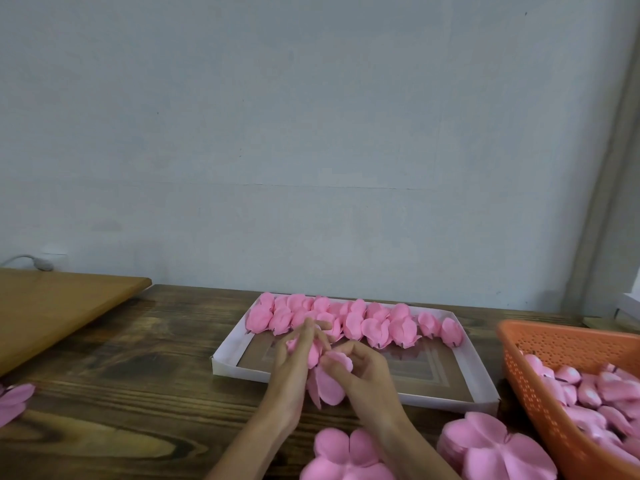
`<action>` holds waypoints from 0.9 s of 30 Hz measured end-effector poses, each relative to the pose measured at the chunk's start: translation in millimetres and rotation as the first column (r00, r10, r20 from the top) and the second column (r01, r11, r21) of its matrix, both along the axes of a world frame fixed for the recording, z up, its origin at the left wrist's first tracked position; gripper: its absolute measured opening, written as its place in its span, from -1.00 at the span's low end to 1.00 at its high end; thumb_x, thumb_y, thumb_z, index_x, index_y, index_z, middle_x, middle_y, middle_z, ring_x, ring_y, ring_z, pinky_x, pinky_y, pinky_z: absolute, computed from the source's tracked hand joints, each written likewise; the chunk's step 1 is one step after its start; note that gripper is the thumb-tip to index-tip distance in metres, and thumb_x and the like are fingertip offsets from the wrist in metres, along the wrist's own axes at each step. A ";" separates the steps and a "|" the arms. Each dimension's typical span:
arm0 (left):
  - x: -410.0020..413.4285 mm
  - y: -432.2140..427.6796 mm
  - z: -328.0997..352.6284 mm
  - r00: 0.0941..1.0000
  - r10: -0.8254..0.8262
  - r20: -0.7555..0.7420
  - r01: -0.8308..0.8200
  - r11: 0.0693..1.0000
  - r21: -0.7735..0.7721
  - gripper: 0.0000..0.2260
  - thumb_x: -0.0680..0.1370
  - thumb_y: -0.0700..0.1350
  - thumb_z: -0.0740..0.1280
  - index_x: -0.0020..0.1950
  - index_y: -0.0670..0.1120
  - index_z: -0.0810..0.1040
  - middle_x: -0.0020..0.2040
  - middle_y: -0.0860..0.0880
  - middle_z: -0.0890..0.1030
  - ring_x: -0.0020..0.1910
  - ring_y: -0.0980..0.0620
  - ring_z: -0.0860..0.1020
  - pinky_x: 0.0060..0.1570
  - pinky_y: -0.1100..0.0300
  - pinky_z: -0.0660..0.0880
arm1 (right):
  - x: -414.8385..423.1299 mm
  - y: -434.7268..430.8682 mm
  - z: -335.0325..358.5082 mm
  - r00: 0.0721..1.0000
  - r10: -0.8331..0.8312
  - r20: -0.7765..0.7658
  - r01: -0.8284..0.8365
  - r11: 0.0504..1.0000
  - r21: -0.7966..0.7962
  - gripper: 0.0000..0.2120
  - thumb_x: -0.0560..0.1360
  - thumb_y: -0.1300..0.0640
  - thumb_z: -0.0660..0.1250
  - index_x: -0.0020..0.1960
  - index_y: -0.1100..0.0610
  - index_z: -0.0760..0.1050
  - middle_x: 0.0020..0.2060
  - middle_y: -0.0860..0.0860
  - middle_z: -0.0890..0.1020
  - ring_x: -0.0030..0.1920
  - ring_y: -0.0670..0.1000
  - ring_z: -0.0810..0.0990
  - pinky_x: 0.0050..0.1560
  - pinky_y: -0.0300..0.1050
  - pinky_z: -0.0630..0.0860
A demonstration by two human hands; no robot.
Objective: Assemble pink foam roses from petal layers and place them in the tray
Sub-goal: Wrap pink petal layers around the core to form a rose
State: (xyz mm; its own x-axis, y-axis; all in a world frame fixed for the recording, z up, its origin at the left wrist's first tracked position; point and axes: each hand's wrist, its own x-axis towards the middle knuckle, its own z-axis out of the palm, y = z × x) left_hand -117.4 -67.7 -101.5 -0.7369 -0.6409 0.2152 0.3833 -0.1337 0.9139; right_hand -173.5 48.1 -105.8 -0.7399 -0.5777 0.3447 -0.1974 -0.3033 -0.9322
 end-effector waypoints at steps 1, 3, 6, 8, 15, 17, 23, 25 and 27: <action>0.9 0.1 0.7 1.000 0.003 0.008 -0.003 1.000 -0.022 -0.38 0.33 0.52 0.44 -0.20 -0.08 0.67 0.06 -0.07 0.75 0.11 -0.05 0.72 0.13 -0.01 0.65 | 0.4 -0.1 0.3 1.000 -0.003 -0.004 0.003 1.000 -0.007 -0.93 0.52 0.39 0.44 -0.13 0.31 0.60 -0.22 0.14 0.73 -0.17 0.01 0.69 -0.12 -0.22 0.58; 4.1 1.5 2.2 0.999 -0.017 0.027 0.018 0.998 -0.060 -0.37 0.36 0.54 0.41 -0.04 -0.02 0.74 0.10 -0.06 0.75 0.12 -0.06 0.73 0.06 0.06 0.66 | 2.7 -0.5 3.2 1.000 -0.007 0.019 0.007 1.000 -0.020 -0.88 0.50 0.40 0.47 0.01 0.29 0.60 -0.11 0.14 0.75 -0.03 0.07 0.73 0.00 -0.14 0.63; 6.3 2.0 5.4 0.997 -0.070 0.019 0.071 0.992 -0.102 -0.41 0.47 0.48 0.37 0.25 0.06 0.70 0.23 -0.04 0.70 0.19 -0.08 0.70 0.06 0.06 0.66 | 5.4 0.2 7.8 1.000 -0.014 -0.017 0.014 1.000 0.004 -0.71 0.48 0.35 0.51 0.18 0.19 0.62 -0.05 0.10 0.76 0.04 0.06 0.74 0.06 -0.13 0.65; 6.4 2.2 7.9 0.995 -0.099 -0.004 0.097 0.983 -0.158 -0.47 0.53 0.39 0.35 0.37 0.11 0.63 0.25 -0.01 0.69 0.24 -0.05 0.68 0.07 0.07 0.66 | 4.2 1.5 8.3 0.998 0.004 -0.057 -0.003 1.000 0.017 -0.74 0.51 0.31 0.50 0.18 0.18 0.66 -0.03 0.08 0.77 0.06 0.07 0.74 0.12 -0.06 0.65; 8.5 4.3 8.3 0.992 -0.124 0.014 0.124 0.961 -0.246 -0.53 0.54 0.33 0.39 0.28 0.05 0.65 0.15 -0.08 0.73 0.17 -0.03 0.70 0.05 0.18 0.64 | 6.8 6.7 15.5 0.955 0.023 -0.297 0.004 0.996 0.090 -0.76 0.55 0.27 0.45 0.13 0.00 0.72 0.03 -0.09 0.76 0.12 -0.05 0.71 0.19 0.04 0.61; 8.6 4.4 8.0 0.994 -0.111 0.003 0.107 0.957 -0.271 -0.57 0.53 0.30 0.39 0.21 0.02 0.66 0.12 -0.08 0.73 0.16 -0.01 0.70 0.06 0.24 0.61 | 7.9 7.2 15.8 0.929 -0.010 -0.370 0.063 0.989 0.132 -0.69 0.50 0.24 0.47 0.14 -0.09 0.71 0.05 -0.16 0.74 0.15 -0.06 0.68 0.22 0.13 0.58; 7.0 5.1 5.7 0.992 -0.122 -0.014 0.112 0.945 -0.307 -0.63 0.54 0.22 0.44 0.17 -0.02 0.63 0.12 -0.09 0.70 0.15 -0.01 0.68 0.06 0.25 0.58 | 16.0 8.4 17.5 0.794 -0.139 -0.592 0.240 0.966 0.094 -0.68 0.43 0.11 0.48 0.12 -0.21 0.67 0.00 -0.28 0.69 0.08 -0.14 0.61 0.10 -0.16 0.52; 6.4 5.0 4.4 0.989 -0.148 -0.026 0.133 0.941 -0.310 -0.63 0.52 0.18 0.48 0.18 -0.04 0.62 0.12 -0.13 0.68 0.13 -0.03 0.68 0.08 0.21 0.59 | 15.6 9.2 15.8 0.812 -0.156 -0.563 0.256 0.961 0.102 -0.76 0.43 0.05 0.45 0.08 -0.15 0.68 -0.07 -0.23 0.70 0.03 -0.11 0.63 0.04 -0.09 0.56; 5.9 4.6 3.7 0.981 -0.189 -0.036 0.172 0.945 -0.277 -0.55 0.47 0.22 0.54 0.21 -0.03 0.62 0.14 -0.17 0.67 0.14 -0.07 0.67 0.12 0.11 0.59 | 15.4 10.5 15.6 0.842 -0.153 -0.518 0.235 0.967 0.097 -0.78 0.45 0.08 0.46 0.08 -0.10 0.69 -0.06 -0.20 0.72 0.03 -0.10 0.67 0.04 -0.04 0.60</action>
